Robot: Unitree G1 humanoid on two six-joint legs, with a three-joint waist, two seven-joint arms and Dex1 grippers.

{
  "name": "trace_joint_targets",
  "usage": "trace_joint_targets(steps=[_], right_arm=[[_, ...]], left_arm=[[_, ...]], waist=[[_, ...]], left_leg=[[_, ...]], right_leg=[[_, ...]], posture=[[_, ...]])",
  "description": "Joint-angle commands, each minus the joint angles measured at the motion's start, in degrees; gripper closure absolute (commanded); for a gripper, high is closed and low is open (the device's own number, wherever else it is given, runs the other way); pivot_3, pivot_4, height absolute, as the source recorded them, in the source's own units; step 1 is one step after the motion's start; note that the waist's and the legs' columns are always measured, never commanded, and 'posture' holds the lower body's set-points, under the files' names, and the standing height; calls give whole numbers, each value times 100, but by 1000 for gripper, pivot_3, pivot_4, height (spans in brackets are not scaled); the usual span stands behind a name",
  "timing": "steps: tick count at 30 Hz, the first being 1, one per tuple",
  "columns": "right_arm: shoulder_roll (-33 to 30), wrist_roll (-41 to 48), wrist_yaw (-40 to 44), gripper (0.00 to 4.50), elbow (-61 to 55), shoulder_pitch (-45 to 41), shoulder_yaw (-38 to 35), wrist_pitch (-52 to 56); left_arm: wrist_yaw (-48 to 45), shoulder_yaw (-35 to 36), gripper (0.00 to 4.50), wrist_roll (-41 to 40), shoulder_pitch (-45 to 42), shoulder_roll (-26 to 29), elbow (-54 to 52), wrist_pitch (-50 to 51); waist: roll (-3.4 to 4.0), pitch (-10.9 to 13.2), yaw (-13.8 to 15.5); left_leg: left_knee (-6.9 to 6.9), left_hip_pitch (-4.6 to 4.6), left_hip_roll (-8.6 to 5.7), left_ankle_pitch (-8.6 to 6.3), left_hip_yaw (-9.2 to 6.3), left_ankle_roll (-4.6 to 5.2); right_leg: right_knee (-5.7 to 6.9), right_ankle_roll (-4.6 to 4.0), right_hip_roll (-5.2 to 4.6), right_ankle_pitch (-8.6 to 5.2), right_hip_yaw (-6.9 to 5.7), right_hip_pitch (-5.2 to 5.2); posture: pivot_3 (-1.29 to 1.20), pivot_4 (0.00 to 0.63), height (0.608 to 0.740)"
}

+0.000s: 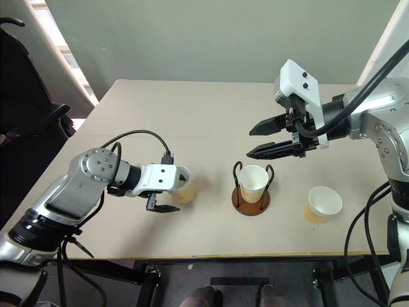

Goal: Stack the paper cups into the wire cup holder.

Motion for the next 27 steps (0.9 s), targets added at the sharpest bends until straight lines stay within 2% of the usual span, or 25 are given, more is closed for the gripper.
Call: trace_joint_targets(steps=[1, 9, 10, 18, 27], right_arm=[[-123, 108, -78, 1895, -182, -1, -217, -28], [-132, 220, -156, 1895, -221, 345, -437, -353], [-126, 214, -174, 1895, -206, 396, -466, -418], [-241, 216, -357, 1895, 115, 1119, -922, -754], [-995, 739, -518, 1895, -413, 2542, -2198, -357]], left_arm=[[-70, 102, 1320, 40, -206, -64, 161, -409], [-280, 230, 4292, -122, -346, -147, 388, -699], [-311, 244, 4475, -143, -367, -146, 396, -704], [-687, 356, 4475, -348, -549, -53, 387, -682], [-1349, 662, 4475, -1278, -1553, -332, 254, 59]], waist=[[0, 0, 0], [0, 0, 1], [0, 0, 1], [-1, -1, 4], [-2, -1, 60]], left_leg=[[0, 0, 0, 0, 0, 0], [2, -2, 0, -2, 1, 4], [3, -3, 0, -3, 1, 5], [9, -7, 0, -3, 2, 8], [11, -22, 1, -1, 6, 12]], right_leg=[[0, 0, 0, 0, 0, 0], [-2, 6, 0, 3, 0, 0], [-2, 7, 0, 4, 0, 0], [-3, 14, -1, 8, 0, 1], [-12, 26, -4, 15, -4, 1]], posture=[[0, 150, 740], [0, 150, 740], [0, 150, 740], [0, 150, 740], [0, 150, 740]])
